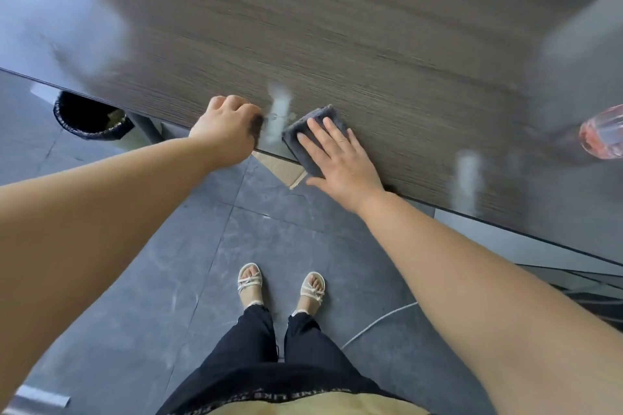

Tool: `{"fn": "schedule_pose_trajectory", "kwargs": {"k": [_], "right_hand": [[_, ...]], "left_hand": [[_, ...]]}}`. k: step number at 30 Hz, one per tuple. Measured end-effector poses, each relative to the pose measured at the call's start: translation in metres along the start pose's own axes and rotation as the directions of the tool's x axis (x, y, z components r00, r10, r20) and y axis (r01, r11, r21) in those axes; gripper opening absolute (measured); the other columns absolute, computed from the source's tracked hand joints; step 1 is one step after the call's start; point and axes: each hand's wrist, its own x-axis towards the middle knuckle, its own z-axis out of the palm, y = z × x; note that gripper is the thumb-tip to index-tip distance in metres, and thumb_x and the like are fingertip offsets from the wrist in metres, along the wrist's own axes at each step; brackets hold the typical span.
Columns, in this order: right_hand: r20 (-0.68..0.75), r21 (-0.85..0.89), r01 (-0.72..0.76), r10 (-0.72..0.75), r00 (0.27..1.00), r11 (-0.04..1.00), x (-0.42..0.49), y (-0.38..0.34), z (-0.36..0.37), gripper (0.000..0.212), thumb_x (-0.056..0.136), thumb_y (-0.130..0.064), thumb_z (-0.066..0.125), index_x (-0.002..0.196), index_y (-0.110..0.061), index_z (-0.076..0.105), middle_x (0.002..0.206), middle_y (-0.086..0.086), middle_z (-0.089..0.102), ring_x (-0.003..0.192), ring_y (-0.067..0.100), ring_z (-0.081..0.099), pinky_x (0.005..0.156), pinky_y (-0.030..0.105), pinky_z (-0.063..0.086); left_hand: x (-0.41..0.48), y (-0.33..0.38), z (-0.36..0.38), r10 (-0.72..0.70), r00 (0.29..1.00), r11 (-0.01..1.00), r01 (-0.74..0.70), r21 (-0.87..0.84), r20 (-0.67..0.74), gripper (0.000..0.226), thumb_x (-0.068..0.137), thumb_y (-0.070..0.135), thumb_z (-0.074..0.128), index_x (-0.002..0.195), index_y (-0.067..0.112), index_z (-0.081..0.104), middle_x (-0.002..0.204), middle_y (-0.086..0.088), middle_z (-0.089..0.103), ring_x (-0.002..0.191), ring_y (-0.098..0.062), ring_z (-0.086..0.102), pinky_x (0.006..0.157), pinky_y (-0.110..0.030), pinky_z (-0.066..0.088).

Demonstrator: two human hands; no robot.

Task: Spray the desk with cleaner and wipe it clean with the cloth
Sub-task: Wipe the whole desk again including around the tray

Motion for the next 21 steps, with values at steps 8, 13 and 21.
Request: {"fn": "schedule_pose_trajectory", "kwargs": {"k": [8,13,21], "right_hand": [[-0.097,-0.13,-0.041,0.029,0.995,0.991,-0.075,0.061,0.0,0.088,0.068,-0.034,0.082,0.139,-0.014,0.034,0.148,0.011,0.028,0.134,0.032,0.027,0.1,0.061,0.034],[-0.142,-0.152,-0.072,0.05,0.989,0.986,-0.02,0.01,0.01,0.082,0.072,-0.036,0.077,0.139,-0.014,0.034,0.147,0.014,0.038,0.134,0.033,0.033,0.101,0.059,0.035],[-0.114,-0.07,-0.036,0.028,0.993,0.997,0.102,-0.09,0.016,0.081,0.069,-0.047,0.077,0.14,-0.02,0.046,0.147,0.006,0.042,0.134,0.027,0.041,0.104,0.05,0.036]], "left_hand": [[-0.006,-0.077,-0.005,-0.114,0.993,0.987,0.11,0.117,0.029,0.069,0.088,0.026,0.053,0.148,0.022,0.019,0.154,-0.004,0.013,0.14,-0.029,0.008,0.113,-0.045,0.023],[-0.005,-0.079,-0.01,-0.09,0.993,0.985,0.077,0.152,0.081,0.075,0.087,0.019,0.051,0.149,0.028,0.011,0.155,0.001,0.007,0.14,-0.028,0.006,0.108,-0.04,0.029],[-0.003,-0.088,-0.022,-0.045,0.99,0.985,0.022,0.169,0.133,0.072,0.088,0.019,0.046,0.149,0.03,0.01,0.156,0.004,0.006,0.138,-0.027,0.01,0.108,-0.034,0.027]]}}
